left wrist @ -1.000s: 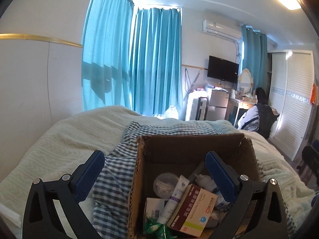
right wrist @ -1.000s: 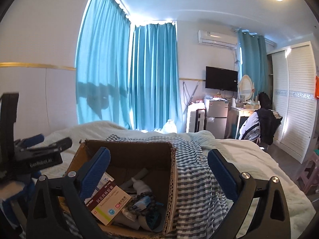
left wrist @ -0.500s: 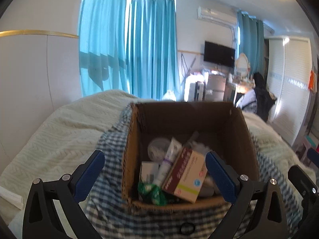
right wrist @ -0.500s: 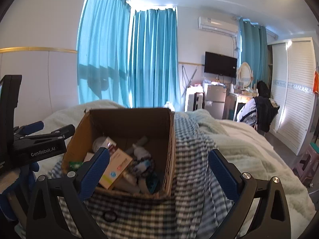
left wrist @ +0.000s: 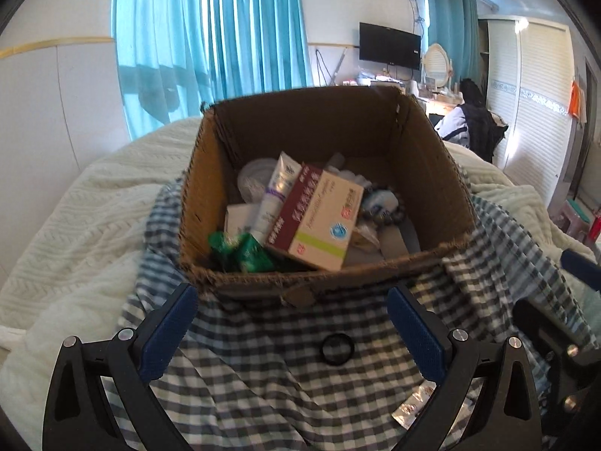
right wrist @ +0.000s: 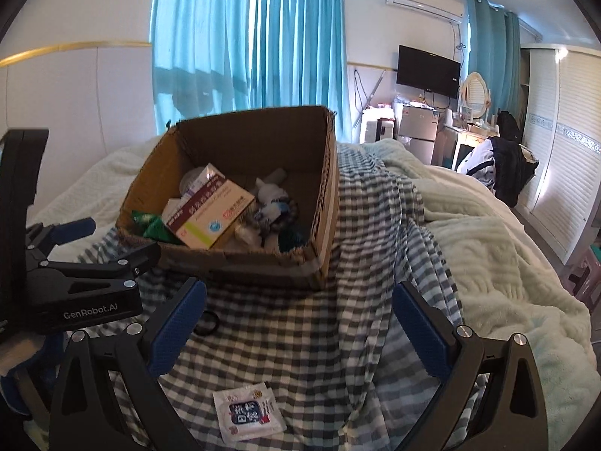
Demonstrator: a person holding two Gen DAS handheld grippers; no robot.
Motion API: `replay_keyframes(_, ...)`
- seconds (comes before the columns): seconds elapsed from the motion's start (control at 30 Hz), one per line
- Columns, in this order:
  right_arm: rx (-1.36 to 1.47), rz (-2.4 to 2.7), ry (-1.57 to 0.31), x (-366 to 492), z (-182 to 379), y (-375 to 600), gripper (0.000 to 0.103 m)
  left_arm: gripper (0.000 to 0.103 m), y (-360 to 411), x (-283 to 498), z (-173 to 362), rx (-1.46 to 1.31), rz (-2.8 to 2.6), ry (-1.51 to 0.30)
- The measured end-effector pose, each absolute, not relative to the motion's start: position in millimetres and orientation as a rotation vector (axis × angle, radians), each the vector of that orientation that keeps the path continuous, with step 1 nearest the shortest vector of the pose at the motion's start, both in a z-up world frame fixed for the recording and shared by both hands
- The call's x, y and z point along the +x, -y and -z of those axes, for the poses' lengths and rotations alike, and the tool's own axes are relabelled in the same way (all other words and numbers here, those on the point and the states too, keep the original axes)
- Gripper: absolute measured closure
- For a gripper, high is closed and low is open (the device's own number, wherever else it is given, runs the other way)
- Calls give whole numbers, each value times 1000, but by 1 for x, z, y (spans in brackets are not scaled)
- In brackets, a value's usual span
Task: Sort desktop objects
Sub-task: 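Move both grippers back down toward the hair tie and sachet, then grasp the black hair tie with the left gripper while the right grasps the white sachet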
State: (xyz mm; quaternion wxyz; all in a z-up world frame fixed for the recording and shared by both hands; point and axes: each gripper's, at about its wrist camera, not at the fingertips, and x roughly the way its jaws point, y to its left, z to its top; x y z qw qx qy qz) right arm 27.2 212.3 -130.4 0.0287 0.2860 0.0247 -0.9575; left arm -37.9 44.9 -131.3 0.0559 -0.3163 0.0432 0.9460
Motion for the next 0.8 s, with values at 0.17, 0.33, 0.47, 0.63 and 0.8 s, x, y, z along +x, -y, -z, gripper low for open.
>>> replay_keyframes(0.17,1010,2841,7,24,153,-210,9,5,-47,-43,156,-1066,-2823,-163)
replay_keyframes(0.33,1124,2748,-36,19,179,-200,13,6,-43,-54,180,-1164,-2780,-135)
replay_keyframes(0.47,1225,2623,12,9,204,-196,13,9,-50,-61,206,-1256,-2749,-217)
replay_keyframes(0.63,1324,2544,-14,1,228,-192,17,10,-55,-74,229,-1327,-2686,-205)
replay_keyframes(0.8,1416,2479,-106,-4,249,-181,17,10,-68,-83,239,-1344,-2635,-268)
